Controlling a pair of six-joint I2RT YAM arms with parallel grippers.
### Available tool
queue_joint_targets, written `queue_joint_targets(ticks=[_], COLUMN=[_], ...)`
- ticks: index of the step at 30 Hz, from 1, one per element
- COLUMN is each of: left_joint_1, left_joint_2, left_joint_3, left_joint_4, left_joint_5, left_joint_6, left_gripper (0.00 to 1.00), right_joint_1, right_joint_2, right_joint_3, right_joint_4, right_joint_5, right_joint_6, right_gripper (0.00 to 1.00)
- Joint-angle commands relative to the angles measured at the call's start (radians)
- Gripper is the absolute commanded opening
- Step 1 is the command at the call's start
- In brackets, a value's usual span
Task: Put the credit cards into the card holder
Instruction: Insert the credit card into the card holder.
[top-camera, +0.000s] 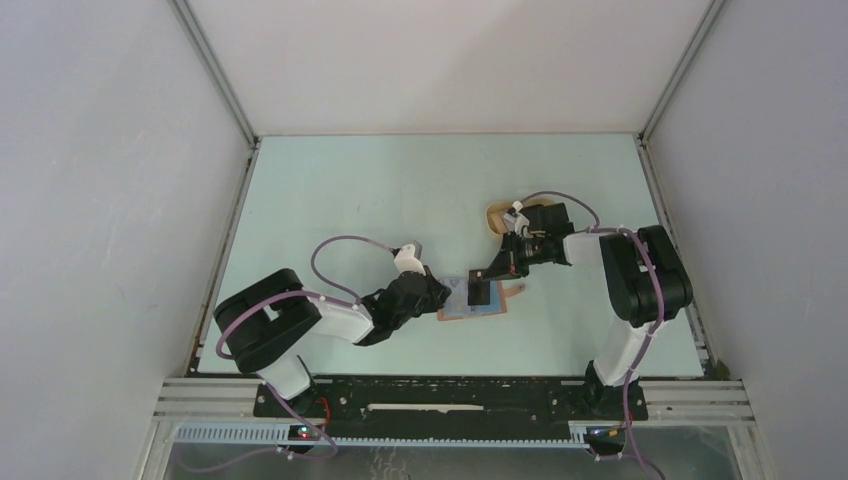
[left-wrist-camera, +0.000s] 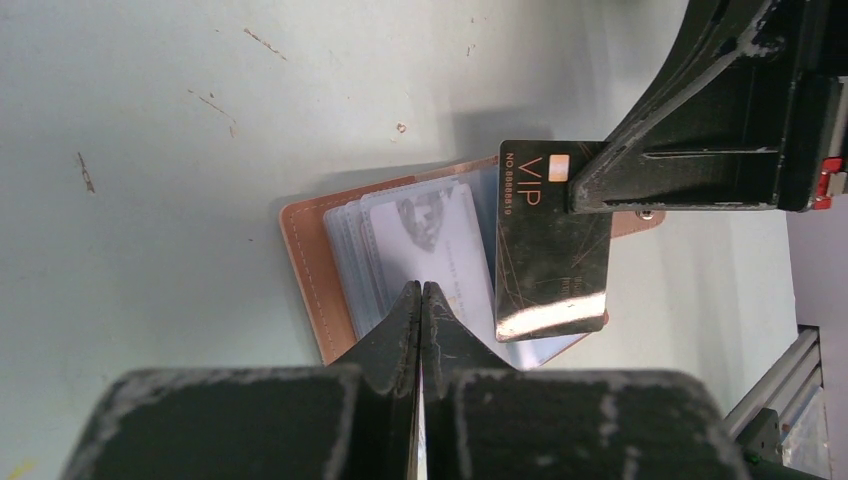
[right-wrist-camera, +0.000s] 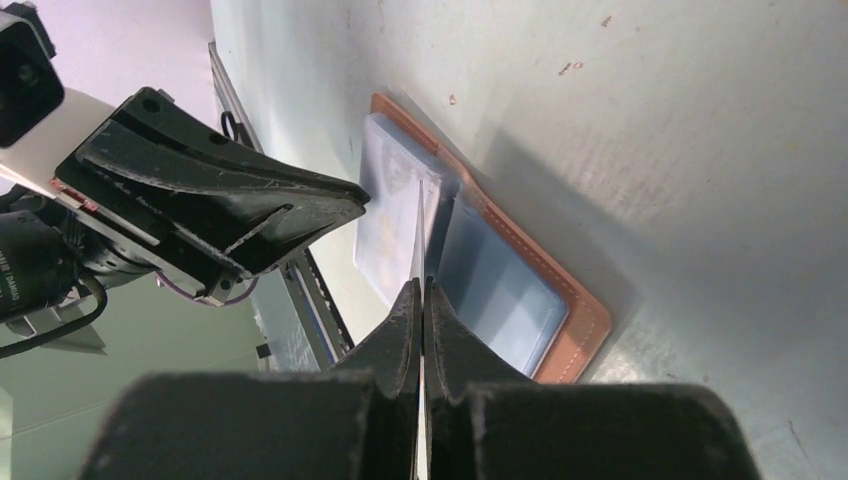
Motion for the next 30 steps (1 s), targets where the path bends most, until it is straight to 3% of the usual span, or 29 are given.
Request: queue_joint_targets(ticks=[1, 13, 18, 21, 25, 30], left_joint_1=[0.002, 0.003, 0.003, 0.004, 0.004, 0.004], left_joint_2=[-0.007, -0.007, -0.022, -0.035, -0.073, -0.101], left_joint_3=[0.013, 0.011, -0.003, -0.021, -0.059, -0.079], left_joint_4=[-0.075, -0.066, -0.052, -0.017, 0.071, 0.108], left_joint_5=[-0.039, -0.032, -0.04, -0.033, 0.01, 0.049], left_joint_6=[0.006, 0.008, 0.005, 0.01, 0.043, 0.066], left_gripper=[0.0, 0.0, 0.0, 0.03, 0.1, 0.14], right_joint_1=[0.013, 0.037, 0.025, 0.012, -0.002, -0.009], right_joint_2=[0.029, 0.037, -0.072, -0.15, -0.182, -0.085], right_joint_3=[0.038, 0.057, 0.066, 0.066, 0.066, 0.066], right_joint_4=[0.019, 0.02, -0.051, -0.062, -0.082, -0.04], right_joint_5=[0.017, -0.038, 0.104, 0.11, 0.03, -0.048], right_joint_6=[0.014, 0.023, -0.081, -0.124, -0.158, -0.076], right_gripper=[0.0, 0.0, 0.0, 0.0, 0.0, 0.0])
